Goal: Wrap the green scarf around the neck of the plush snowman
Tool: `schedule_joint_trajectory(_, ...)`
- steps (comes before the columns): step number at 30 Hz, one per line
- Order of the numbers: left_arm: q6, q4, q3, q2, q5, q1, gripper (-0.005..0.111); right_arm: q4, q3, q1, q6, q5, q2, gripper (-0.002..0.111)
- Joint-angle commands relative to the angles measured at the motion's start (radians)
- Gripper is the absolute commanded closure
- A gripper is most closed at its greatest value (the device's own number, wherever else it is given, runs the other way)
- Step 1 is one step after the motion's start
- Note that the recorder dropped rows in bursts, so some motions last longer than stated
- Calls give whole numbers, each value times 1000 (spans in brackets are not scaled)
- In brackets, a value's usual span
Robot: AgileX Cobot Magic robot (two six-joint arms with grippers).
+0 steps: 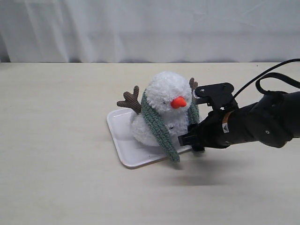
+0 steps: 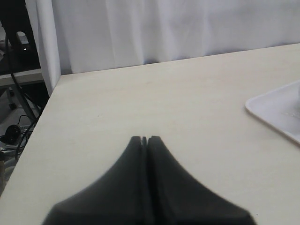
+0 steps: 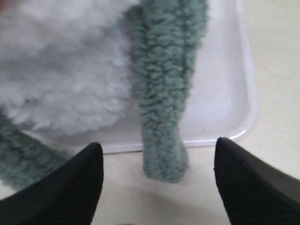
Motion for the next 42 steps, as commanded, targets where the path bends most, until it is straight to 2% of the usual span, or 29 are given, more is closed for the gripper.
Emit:
schedule_joint_trajectory(1, 0, -3, 2, -2, -12, -6, 107, -9, 4, -42, -16, -76, 48, 45)
schedule_joint_trajectory(4, 0, -3, 2, -2, -12, -6, 107, -17, 4, -42, -56, -150, 81, 49)
schedule_joint_trajectory(6, 0, -3, 2, -2, -12, -6, 107, -31, 4, -38, -56, -193, 96, 56)
schedule_joint_trajectory(10, 0, -3, 2, -2, -12, -6, 107, -31, 4, -38, -44, -215, 106, 80)
schedule_joint_trajectory(14, 0, -3, 2, -2, -12, -6, 107, -31, 4, -38, 12, -150, 90, 103)
schedule_joint_trajectory(25, 0, -3, 2, -2, -12, -6, 107, 97, 4, -38, 10, -4, 56, 104)
schedule_joint_trajectory(33, 0, -3, 2, -2, -12, -6, 107, 119, -22, 79, -55, -8, 56, 104)
schedule_joint_trajectory(42, 0, -3, 2, -2, -12, -6, 107, 179, -78, 91, -58, 74, 56, 104)
